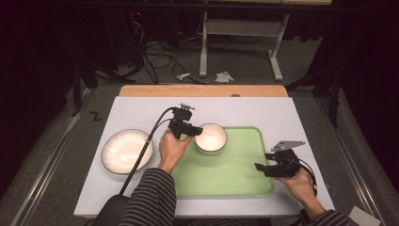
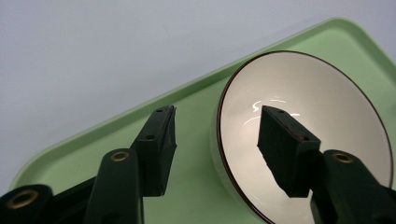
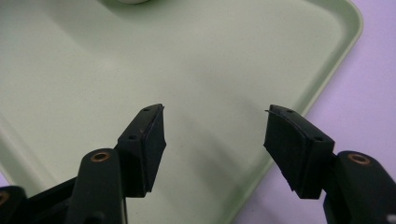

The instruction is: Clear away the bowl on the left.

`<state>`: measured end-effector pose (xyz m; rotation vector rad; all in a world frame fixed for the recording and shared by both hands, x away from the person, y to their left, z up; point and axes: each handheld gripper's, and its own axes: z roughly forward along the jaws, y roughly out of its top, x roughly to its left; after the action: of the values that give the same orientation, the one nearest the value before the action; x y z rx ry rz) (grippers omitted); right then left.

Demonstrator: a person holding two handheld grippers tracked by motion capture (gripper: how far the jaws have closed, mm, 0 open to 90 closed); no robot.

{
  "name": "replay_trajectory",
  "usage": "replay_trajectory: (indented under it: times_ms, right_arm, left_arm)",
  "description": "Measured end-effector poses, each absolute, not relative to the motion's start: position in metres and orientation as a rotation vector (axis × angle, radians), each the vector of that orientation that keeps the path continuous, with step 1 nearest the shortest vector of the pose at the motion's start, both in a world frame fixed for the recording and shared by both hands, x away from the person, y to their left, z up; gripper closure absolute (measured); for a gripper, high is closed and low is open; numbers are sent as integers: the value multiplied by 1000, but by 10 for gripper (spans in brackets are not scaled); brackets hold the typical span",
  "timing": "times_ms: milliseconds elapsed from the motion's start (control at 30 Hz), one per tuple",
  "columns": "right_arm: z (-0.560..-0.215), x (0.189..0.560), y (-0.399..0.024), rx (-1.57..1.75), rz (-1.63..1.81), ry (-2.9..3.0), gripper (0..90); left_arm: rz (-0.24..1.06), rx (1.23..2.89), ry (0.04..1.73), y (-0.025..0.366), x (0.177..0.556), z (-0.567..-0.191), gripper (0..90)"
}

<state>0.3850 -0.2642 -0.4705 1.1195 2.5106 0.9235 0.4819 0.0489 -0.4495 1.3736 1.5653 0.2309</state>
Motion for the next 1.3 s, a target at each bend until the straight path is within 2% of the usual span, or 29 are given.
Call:
replay_trajectory:
  times_ms: [767, 1300]
  right_arm:
    - [-471, 385, -264, 1120, 918, 2509, 395]
    - [-471, 384, -263, 1129, 909, 2514, 395]
  left_arm:
    - [245, 1405, 1504, 66, 464, -425, 493]
    - [268, 1427, 1463, 75, 450, -415, 479]
